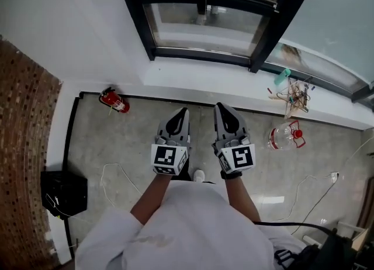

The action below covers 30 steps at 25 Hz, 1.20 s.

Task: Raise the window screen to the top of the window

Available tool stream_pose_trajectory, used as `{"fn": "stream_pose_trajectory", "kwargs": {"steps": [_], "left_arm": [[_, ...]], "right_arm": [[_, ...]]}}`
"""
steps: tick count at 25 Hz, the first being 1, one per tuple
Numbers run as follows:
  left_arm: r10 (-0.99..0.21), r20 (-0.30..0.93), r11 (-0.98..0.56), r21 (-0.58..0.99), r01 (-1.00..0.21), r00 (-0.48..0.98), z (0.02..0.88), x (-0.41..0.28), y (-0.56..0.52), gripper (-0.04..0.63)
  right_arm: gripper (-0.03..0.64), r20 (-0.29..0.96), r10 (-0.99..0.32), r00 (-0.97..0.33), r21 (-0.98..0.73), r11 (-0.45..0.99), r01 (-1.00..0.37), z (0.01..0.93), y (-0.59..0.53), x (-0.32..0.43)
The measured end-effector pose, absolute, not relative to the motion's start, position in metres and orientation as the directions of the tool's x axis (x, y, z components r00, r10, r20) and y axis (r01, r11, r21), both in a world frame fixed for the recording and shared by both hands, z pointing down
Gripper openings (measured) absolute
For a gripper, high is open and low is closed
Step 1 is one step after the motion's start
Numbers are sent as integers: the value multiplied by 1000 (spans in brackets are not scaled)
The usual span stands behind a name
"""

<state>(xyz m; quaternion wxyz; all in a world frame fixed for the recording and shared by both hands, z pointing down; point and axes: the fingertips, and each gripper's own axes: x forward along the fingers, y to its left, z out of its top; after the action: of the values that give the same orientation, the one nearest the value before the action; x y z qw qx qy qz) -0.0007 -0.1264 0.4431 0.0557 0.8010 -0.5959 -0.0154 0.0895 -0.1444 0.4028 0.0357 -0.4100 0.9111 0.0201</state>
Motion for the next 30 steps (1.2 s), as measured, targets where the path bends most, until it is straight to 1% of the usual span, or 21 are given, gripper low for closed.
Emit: {"fn": "stream_pose_trajectory", "kwargs": {"steps": [5, 9, 12, 14, 17, 20, 25, 30], "left_arm": [[-941, -2, -337, 99, -936, 338, 444, -23, -229, 2], [-928, -53, -373, 96, -923, 369, 420, -44, -316, 2], [-914, -79, -404, 81, -911, 398, 401, -62, -369, 2], [-906, -79, -422, 107, -900, 415, 401, -72, -394, 2], [-906, -91, -423, 164, -891, 413, 404, -88, -425, 2], [-909, -67, -416, 145, -898, 411, 415, -91, -444, 2], [-931, -27, -364, 152, -919, 365, 425, -100, -484, 2], [-936, -33, -351, 120, -929, 350, 416, -90, -533, 2]], "right_arm": [[2, -42, -788, -614, 27, 613, -790, 419, -240, 63], [2, -31, -813, -582, 52, 580, -813, 406, -323, 38], [2, -25, -841, -540, 14, 540, -842, 402, -378, 23], [2, 2, -849, -528, -4, 528, -849, 413, -400, 14], [2, 45, -851, -524, -21, 524, -852, 433, -423, 2], [2, 66, -854, -517, -43, 515, -856, 439, -445, 2], [2, 49, -838, -543, -46, 541, -840, 431, -494, -6], [2, 32, -807, -589, -73, 586, -807, 432, -553, -15]]}}
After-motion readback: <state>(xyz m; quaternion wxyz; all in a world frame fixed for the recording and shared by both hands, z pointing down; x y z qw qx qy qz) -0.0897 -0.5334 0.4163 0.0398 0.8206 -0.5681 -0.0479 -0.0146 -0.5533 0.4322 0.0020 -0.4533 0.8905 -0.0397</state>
